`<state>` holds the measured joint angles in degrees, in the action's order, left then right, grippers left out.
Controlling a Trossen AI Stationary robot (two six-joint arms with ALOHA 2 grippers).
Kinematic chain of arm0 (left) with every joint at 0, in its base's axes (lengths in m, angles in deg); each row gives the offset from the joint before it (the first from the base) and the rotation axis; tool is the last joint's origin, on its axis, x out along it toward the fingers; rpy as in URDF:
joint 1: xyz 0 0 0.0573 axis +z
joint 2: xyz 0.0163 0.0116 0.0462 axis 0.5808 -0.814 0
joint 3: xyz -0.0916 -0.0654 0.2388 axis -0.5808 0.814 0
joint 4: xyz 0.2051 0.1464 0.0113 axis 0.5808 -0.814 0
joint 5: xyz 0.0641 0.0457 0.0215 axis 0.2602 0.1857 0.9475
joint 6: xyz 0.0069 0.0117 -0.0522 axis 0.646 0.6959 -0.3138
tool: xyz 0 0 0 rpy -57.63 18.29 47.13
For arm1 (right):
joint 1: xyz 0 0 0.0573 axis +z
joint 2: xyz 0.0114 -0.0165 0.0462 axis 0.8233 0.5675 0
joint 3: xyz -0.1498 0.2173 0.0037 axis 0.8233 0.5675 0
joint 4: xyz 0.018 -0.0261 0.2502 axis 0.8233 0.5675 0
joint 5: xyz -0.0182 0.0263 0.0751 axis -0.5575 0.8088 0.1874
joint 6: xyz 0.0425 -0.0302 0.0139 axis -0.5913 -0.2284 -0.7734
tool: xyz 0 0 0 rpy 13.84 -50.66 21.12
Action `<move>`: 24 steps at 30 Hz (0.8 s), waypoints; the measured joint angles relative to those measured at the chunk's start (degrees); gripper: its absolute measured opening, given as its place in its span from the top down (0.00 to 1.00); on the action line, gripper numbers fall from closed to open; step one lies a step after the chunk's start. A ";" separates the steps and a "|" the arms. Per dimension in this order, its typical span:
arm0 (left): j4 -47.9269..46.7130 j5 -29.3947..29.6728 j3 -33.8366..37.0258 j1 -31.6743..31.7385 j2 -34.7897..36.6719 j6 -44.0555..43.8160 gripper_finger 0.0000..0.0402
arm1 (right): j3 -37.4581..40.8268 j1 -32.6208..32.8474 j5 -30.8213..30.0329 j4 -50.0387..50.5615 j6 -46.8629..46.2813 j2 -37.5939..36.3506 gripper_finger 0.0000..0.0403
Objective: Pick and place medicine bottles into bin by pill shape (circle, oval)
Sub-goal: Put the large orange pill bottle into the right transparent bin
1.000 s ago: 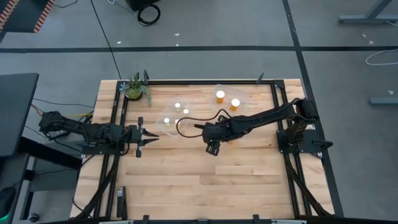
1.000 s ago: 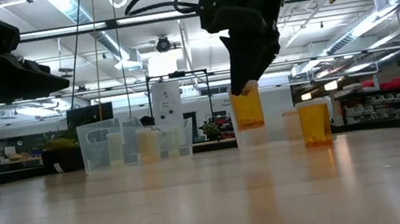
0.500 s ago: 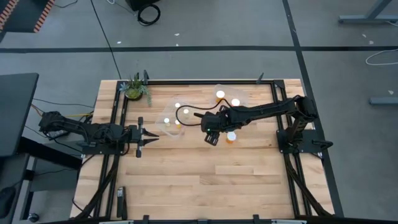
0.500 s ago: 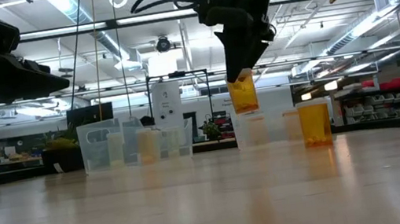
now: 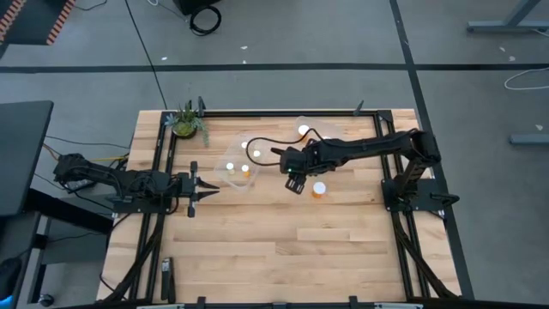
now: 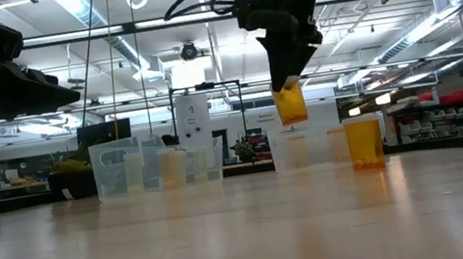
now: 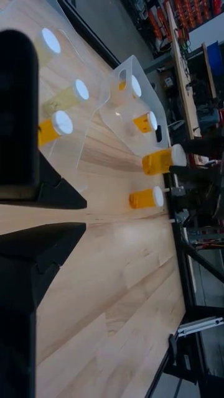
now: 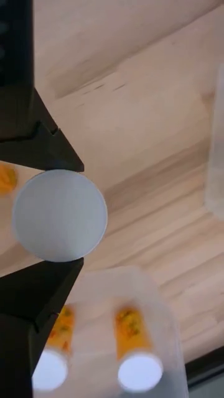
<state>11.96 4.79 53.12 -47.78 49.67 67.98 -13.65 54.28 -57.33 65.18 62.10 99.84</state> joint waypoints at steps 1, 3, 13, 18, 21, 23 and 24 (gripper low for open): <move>0.03 0.00 0.00 -0.02 0.01 0.00 0.86 | -0.04 -0.29 0.00 0.04 0.01 -0.22 0.42; -0.06 0.00 0.00 0.00 -0.01 0.02 0.85 | -0.04 -0.88 0.04 0.47 0.03 -1.12 0.42; -0.04 0.00 0.00 -0.01 0.01 0.00 0.86 | -0.09 -4.11 -0.40 1.19 0.01 -7.42 0.42; -0.05 0.00 0.00 -0.02 0.01 0.00 0.87 | -0.09 -5.60 -0.61 1.27 -0.01 -9.67 0.42; -0.05 0.00 0.00 0.00 0.01 0.01 0.87 | -0.09 -6.28 -0.61 1.70 -0.01 -10.52 0.42; -0.05 0.00 0.00 -0.01 0.01 0.00 0.86 | -0.09 -6.84 -0.63 2.33 -0.01 -10.83 0.42; -0.05 0.00 0.01 -0.02 0.01 0.01 0.86 | -0.09 -7.18 -0.61 2.44 -0.01 -10.91 0.42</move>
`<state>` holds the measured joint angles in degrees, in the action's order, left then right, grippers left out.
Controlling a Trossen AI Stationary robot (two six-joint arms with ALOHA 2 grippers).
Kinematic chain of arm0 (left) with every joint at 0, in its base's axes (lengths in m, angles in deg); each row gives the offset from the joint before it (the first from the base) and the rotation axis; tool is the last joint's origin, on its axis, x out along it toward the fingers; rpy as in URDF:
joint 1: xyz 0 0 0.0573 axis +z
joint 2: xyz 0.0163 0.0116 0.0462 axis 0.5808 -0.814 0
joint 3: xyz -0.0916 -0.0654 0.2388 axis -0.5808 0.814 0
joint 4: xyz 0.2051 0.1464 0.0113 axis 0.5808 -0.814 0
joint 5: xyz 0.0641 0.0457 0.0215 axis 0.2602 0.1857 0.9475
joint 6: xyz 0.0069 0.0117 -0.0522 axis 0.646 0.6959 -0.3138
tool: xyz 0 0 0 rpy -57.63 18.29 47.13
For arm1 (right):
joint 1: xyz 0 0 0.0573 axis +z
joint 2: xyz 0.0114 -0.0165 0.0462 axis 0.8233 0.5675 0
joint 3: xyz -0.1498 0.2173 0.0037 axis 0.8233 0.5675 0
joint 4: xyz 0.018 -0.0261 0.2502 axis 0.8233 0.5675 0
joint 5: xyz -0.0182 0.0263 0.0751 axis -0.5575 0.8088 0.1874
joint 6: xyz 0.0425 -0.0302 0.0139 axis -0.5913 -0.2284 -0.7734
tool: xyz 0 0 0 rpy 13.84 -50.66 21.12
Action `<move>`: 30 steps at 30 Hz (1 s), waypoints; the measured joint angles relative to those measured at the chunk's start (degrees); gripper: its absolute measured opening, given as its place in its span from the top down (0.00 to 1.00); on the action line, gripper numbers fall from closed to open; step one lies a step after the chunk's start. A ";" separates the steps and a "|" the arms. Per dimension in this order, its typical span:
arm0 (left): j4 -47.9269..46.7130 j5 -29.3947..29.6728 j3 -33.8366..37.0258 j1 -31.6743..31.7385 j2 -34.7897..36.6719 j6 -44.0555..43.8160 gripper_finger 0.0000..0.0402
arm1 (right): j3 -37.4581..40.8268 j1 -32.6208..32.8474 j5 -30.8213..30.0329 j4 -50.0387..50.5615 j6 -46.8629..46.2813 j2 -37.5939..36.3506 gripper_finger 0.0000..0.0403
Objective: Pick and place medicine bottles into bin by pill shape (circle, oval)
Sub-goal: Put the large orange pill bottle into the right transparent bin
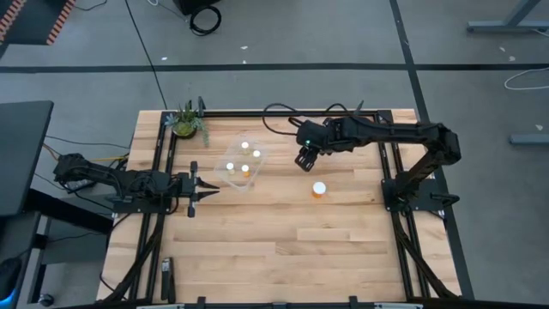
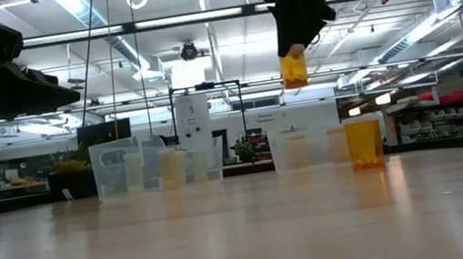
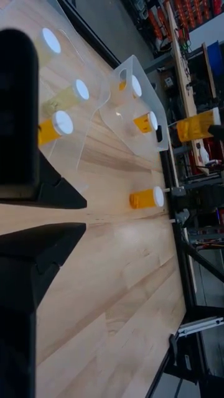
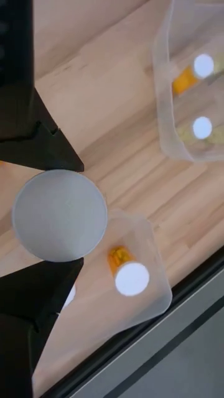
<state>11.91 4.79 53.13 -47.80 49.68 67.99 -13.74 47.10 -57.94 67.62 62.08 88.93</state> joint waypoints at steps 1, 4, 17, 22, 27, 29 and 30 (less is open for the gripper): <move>0.00 0.00 -0.01 0.00 -0.02 0.01 0.86 | 0.00 -0.41 0.00 0.24 0.00 -0.05 0.42; 0.00 0.00 -0.01 0.01 -0.01 -0.01 0.85 | 0.00 -1.70 0.00 0.35 0.00 -0.13 0.42; -0.02 0.00 0.00 0.01 0.00 -0.01 0.86 | 0.00 -9.11 0.00 0.80 0.17 -0.13 0.42; -0.02 0.00 -0.01 0.02 0.00 -0.01 0.85 | 0.07 -10.42 -0.02 0.73 0.13 -0.13 0.42; -0.02 0.00 -0.01 0.02 0.00 0.00 0.86 | 2.77 -10.93 -0.02 -0.75 0.20 -0.13 0.42; -0.02 0.00 -0.01 0.02 0.00 -0.01 0.87 | 4.38 -11.34 0.00 -2.33 0.33 -0.13 0.42; -0.02 0.00 -0.01 0.02 0.00 0.00 0.87 | 5.23 -11.49 0.00 -2.82 0.35 -0.13 0.42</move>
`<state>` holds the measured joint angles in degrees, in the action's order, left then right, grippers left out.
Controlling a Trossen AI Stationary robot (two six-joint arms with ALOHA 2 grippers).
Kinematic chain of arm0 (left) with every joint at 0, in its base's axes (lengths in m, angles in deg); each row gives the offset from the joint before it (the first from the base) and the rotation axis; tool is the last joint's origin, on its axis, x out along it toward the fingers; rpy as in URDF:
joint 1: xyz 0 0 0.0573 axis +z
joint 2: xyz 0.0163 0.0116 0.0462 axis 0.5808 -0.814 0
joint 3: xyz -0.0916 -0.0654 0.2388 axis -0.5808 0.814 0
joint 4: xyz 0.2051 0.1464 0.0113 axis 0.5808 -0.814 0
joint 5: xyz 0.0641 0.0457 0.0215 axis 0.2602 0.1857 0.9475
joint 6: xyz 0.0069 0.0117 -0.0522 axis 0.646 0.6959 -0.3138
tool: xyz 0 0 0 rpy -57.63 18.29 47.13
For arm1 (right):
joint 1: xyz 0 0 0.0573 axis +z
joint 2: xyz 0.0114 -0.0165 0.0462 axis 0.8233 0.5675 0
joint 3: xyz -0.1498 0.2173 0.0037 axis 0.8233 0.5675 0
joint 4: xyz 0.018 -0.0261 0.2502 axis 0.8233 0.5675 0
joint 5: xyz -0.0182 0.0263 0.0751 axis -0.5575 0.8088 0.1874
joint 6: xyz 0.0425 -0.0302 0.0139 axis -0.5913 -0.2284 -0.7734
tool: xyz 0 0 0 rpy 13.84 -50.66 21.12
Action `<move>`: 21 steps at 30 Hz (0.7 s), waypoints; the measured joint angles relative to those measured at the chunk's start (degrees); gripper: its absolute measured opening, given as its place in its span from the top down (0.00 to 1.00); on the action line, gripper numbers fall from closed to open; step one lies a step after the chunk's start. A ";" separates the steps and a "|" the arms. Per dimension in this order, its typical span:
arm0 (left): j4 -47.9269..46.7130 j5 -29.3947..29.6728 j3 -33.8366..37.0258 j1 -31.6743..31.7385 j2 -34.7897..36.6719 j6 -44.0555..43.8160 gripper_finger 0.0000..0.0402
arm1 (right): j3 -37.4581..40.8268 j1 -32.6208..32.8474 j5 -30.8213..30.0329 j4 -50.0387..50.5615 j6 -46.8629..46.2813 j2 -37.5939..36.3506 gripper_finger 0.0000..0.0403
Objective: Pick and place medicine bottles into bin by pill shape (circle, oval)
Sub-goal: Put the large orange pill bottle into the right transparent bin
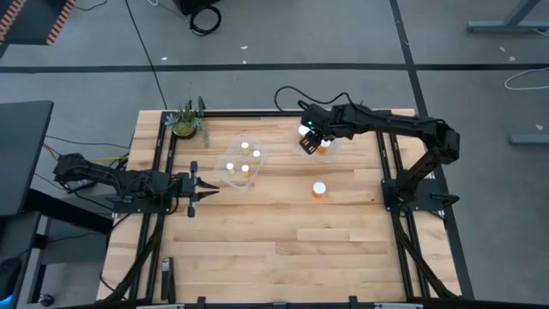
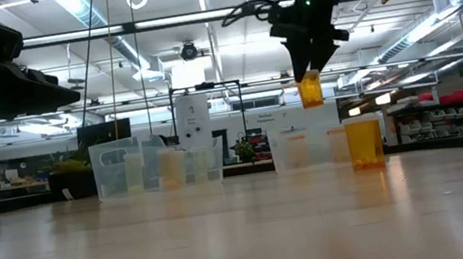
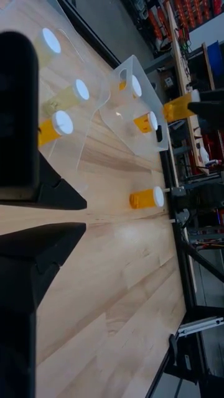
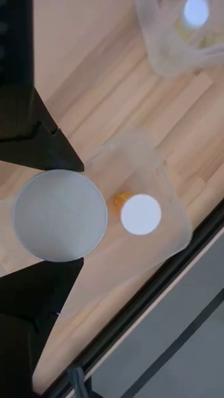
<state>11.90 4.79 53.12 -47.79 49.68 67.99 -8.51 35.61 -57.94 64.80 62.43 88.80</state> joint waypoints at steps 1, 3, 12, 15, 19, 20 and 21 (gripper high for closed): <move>-0.01 0.00 0.00 -0.02 0.00 -0.01 0.87 | 0.84 -0.18 0.00 -0.46 0.08 0.00 0.42; -0.01 0.00 0.00 -0.01 0.00 -0.01 0.87 | 2.50 -0.73 0.42 -2.66 0.54 0.00 0.42; -0.01 0.00 0.00 0.00 -0.01 -0.01 0.85 | 9.03 -3.07 3.05 -11.97 1.92 0.04 0.42; -0.01 0.00 0.00 0.00 0.00 -0.01 0.86 | 11.08 -3.11 3.40 -15.09 2.42 0.04 0.42; -0.01 0.00 0.00 -0.01 -0.02 -0.01 0.87 | 13.57 -3.09 4.14 -18.68 2.84 0.04 0.42; -0.01 0.00 0.00 -0.02 -0.01 0.00 0.87 | 14.40 -3.09 4.36 -19.45 2.84 0.04 0.42; -0.01 0.00 0.00 -0.01 0.00 -0.01 0.87 | 15.19 -3.09 4.59 -20.20 2.86 0.04 0.42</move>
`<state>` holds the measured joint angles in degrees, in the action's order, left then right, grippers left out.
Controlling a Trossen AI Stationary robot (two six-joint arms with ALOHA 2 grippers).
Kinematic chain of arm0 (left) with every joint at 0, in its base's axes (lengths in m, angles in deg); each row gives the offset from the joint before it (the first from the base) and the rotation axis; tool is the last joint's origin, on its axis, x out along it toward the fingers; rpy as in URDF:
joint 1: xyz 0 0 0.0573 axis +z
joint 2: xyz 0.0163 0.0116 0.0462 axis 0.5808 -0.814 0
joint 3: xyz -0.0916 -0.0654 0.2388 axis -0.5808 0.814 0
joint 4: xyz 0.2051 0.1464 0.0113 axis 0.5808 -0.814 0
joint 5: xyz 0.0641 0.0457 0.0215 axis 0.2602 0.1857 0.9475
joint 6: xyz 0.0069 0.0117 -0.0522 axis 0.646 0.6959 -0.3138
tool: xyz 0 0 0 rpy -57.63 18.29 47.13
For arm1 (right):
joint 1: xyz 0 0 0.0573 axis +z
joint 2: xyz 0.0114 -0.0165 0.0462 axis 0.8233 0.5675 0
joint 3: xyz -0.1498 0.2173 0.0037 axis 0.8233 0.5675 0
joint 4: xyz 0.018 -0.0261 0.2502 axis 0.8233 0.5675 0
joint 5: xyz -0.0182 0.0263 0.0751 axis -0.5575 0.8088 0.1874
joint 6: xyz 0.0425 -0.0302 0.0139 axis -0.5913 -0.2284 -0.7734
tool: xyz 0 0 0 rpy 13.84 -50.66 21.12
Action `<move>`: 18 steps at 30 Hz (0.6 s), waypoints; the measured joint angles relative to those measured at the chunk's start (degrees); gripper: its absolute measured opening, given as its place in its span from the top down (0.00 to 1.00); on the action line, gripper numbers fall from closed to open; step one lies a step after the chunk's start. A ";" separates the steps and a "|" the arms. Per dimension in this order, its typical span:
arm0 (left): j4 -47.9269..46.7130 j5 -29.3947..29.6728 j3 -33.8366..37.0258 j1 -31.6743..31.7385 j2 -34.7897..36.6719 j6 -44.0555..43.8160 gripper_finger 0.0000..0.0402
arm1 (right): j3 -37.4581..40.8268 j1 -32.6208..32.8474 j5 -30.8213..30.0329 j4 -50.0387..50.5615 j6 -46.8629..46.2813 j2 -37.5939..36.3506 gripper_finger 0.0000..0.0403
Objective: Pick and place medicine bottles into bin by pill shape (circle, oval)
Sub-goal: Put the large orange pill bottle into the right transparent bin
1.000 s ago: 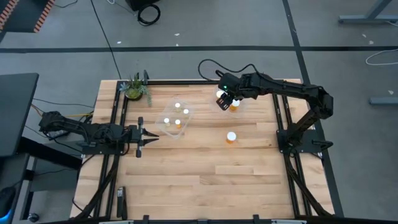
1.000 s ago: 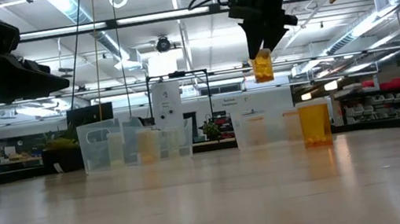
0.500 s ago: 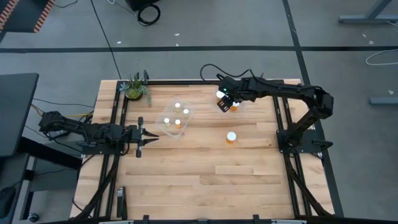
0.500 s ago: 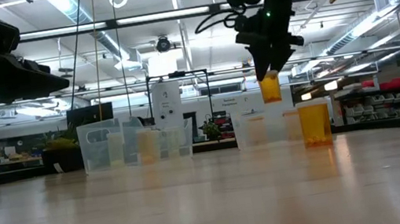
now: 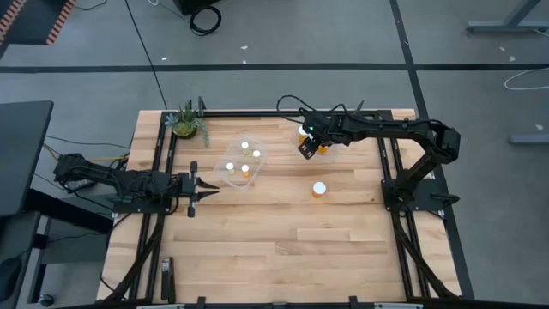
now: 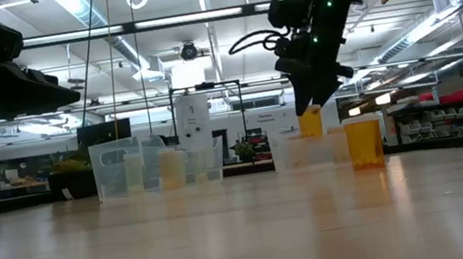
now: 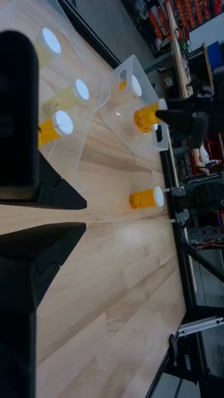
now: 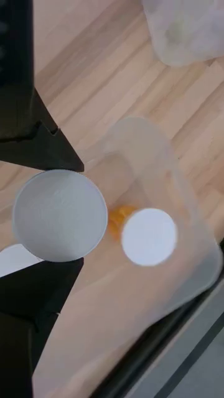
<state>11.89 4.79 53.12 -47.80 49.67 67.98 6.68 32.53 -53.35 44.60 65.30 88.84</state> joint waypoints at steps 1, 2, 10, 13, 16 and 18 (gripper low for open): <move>0.00 0.00 0.00 0.00 0.00 0.00 0.87 | 0.70 -0.07 0.17 -0.74 0.04 0.00 0.42; 0.00 0.00 0.00 -0.01 -0.01 0.00 0.86 | 1.36 -0.31 0.39 -1.61 0.16 0.00 0.42; 0.00 0.00 0.00 0.01 0.00 0.00 0.85 | 6.64 -1.53 1.99 -8.83 0.37 0.02 0.42; 0.00 0.00 0.00 0.01 0.00 0.00 0.86 | 8.05 -1.50 2.36 -11.37 0.39 0.02 0.42; 0.00 0.00 0.00 0.02 0.00 0.00 0.87 | 9.18 -1.46 2.39 -12.74 0.42 0.02 0.42; 0.00 0.00 0.00 0.01 0.00 0.00 0.87 | 9.35 -1.50 2.37 -12.61 0.42 0.02 0.42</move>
<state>11.89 4.79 53.12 -47.78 49.68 67.98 16.03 31.03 -50.98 31.99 65.71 88.86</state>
